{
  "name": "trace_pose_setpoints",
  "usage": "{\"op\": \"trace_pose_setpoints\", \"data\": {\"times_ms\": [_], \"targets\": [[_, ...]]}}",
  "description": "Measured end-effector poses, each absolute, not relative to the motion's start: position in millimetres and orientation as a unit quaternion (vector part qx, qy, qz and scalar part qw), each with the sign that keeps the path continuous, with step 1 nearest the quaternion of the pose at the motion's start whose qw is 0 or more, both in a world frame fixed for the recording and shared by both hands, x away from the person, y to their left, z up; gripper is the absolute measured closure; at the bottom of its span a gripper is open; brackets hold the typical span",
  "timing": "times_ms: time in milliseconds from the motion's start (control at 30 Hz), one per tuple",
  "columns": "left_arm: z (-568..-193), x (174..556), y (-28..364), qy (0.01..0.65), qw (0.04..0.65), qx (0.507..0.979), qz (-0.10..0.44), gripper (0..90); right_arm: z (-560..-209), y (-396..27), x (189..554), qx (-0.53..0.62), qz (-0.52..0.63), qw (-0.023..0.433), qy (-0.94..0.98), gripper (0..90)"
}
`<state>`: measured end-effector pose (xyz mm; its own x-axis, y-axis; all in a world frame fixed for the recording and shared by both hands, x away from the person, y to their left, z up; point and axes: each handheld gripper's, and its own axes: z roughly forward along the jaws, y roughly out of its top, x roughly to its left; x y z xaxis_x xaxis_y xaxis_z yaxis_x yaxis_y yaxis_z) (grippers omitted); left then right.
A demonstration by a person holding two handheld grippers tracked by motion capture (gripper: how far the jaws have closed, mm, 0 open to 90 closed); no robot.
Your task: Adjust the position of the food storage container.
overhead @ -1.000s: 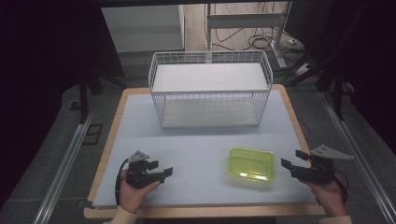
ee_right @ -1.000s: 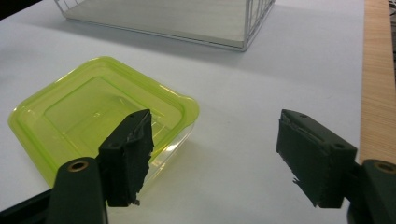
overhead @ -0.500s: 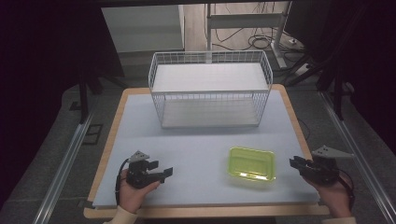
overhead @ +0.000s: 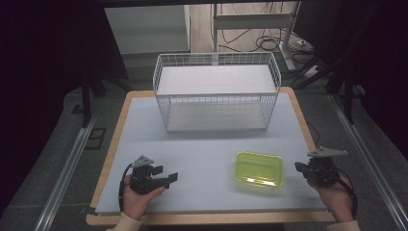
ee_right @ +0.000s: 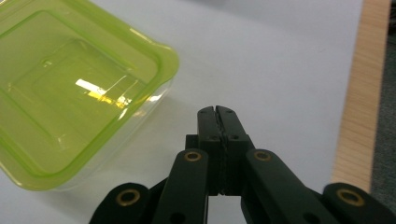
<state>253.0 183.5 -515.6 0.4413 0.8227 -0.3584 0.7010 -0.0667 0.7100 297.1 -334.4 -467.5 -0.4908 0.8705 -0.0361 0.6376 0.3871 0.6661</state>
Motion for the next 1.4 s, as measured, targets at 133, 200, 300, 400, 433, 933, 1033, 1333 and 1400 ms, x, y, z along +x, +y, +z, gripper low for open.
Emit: {"op": "trace_pose_setpoints", "data": {"times_ms": [133, 200, 300, 400, 433, 933, 1033, 1333, 1400], "targets": [[-515.1, 252.6, 182.2, 0.523, 0.438, 0.728, 0.07, 25.6, -471.3, -322.9, 297.1, 0.461, 0.287, 0.189, 0.818, 89.6], [-515.5, 252.6, 181.7, 0.523, 0.438, 0.728, 0.069, 25.7, -473.6, -317.5, 297.4, 0.458, 0.279, 0.186, 0.823, 89.6], [-516.3, 253.0, 181.6, 0.523, 0.436, 0.729, 0.068, 25.7, -476.5, -311.4, 298.5, 0.453, 0.269, 0.183, 0.83, 89.6], [-516.5, 253.1, 182.2, 0.523, 0.436, 0.729, 0.068, 25.7, -478.7, -306.8, 299.6, 0.452, 0.262, 0.18, 0.833, 89.6], [-516.5, 253.1, 182.2, 0.523, 0.436, 0.729, 0.068, 25.7, -479.1, -305.5, 299.8, 0.453, 0.26, 0.18, 0.834, 89.6], [-517.2, 253.3, 181.9, 0.523, 0.435, 0.73, 0.067, 25.8, -480.8, -292.4, 304.5, 0.447, 0.229, 0.202, 0.841, 89.6], [-516.9, 253.1, 182.0, 0.524, 0.435, 0.729, 0.067, 25.8, -481.3, -289.0, 305.9, 0.444, 0.228, 0.201, 0.843, 89.6], [-517.3, 253.3, 182.4, 0.524, 0.437, 0.728, 0.064, 25.8, -484.4, -274.9, 312.7, 0.427, 0.229, 0.198, 0.852, 89.6], [-517.4, 253.5, 182.9, 0.525, 0.437, 0.728, 0.063, 25.8, -484.8, -272.8, 313.8, 0.426, 0.228, 0.198, 0.853, 89.6]]}}
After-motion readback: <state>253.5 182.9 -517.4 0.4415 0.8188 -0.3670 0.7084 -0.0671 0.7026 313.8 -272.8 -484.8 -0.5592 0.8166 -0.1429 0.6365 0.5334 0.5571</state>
